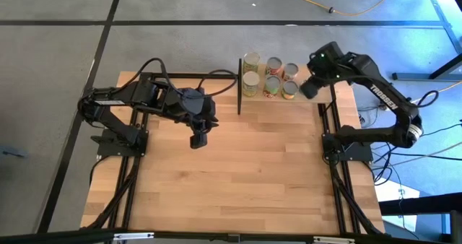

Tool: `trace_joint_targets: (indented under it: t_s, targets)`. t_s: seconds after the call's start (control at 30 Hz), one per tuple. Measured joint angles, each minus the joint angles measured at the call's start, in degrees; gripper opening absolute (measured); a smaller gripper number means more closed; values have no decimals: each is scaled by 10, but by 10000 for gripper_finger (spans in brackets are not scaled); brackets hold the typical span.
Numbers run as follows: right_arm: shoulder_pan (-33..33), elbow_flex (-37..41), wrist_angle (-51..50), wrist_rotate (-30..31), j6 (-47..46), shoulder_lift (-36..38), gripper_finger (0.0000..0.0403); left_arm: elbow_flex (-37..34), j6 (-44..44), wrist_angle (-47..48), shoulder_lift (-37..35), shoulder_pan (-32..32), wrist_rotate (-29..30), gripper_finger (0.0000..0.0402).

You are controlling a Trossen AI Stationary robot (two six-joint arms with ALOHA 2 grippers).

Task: Pick and place cans onto a shelf
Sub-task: Put the blue can on the shelf

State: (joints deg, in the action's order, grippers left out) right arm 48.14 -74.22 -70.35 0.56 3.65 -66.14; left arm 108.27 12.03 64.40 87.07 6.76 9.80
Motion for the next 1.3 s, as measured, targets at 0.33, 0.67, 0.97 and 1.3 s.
trace_joint_targets:
  t_s: [0.33, 0.67, 0.97, 1.3]
  targets:
    - [-71, 18, -106, -105, 89, 15, 34, 0, 44, 48, 0, -5, 32, 57]
    - [-81, 88, -28, 0, 92, 14, 9, 0, 50, 47, 0, -5, 32, 57]
    - [-61, 142, 71, 55, 106, 14, 6, 0, 58, 46, 0, -5, 32, 57]
    - [-22, 170, 137, 104, 121, 14, 6, 0, 60, 46, 0, -5, 32, 57]
